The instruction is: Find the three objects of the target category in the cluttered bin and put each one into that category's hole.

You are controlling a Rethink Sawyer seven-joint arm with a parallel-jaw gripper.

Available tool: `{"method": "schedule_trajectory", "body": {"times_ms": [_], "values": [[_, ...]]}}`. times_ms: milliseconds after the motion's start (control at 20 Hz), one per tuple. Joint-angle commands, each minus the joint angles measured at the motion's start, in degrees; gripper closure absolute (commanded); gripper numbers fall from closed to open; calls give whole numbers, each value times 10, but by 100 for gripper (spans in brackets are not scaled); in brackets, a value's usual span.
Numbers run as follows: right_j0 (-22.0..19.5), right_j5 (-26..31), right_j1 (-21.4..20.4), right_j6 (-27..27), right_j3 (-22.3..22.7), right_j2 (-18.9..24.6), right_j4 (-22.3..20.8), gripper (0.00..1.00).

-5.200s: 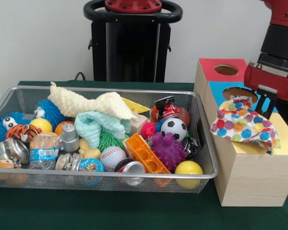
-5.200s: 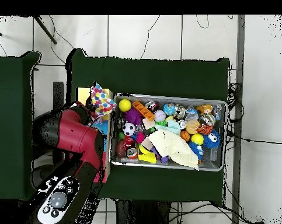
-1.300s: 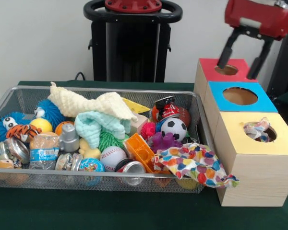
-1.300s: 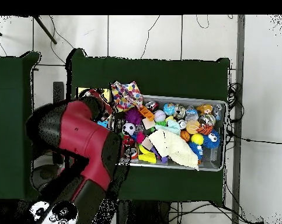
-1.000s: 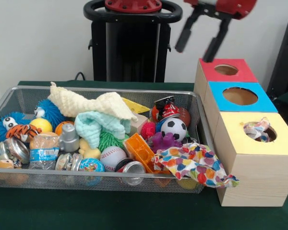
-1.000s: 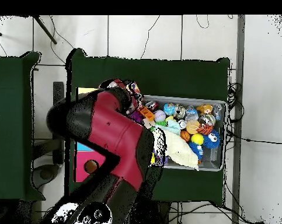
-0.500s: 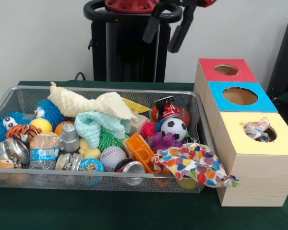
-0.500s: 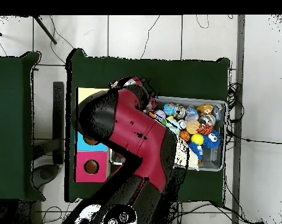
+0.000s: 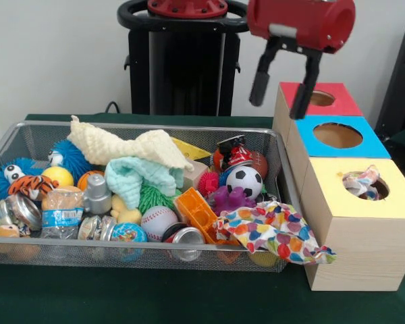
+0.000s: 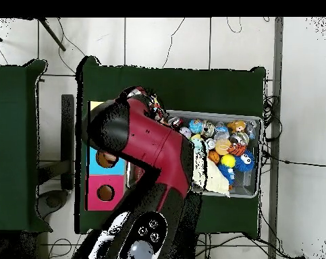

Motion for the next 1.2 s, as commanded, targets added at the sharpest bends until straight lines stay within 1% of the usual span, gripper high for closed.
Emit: {"method": "schedule_trajectory", "body": {"times_ms": [50,100,250,500,800,950,1050,1200], "values": [[-93,-80,-26,-155,42,233,-85,0],[-101,-79,-25,-158,37,246,-97,0],[-114,-76,-25,-146,19,261,-138,0],[-116,-67,-13,-96,-10,263,-188,0],[-109,-37,-1,-51,-40,247,-218,0],[-108,-35,10,-37,-39,257,-226,0],[-101,-25,16,-33,-40,256,-237,0],[-104,-30,15,-32,-30,269,-243,0]]}}
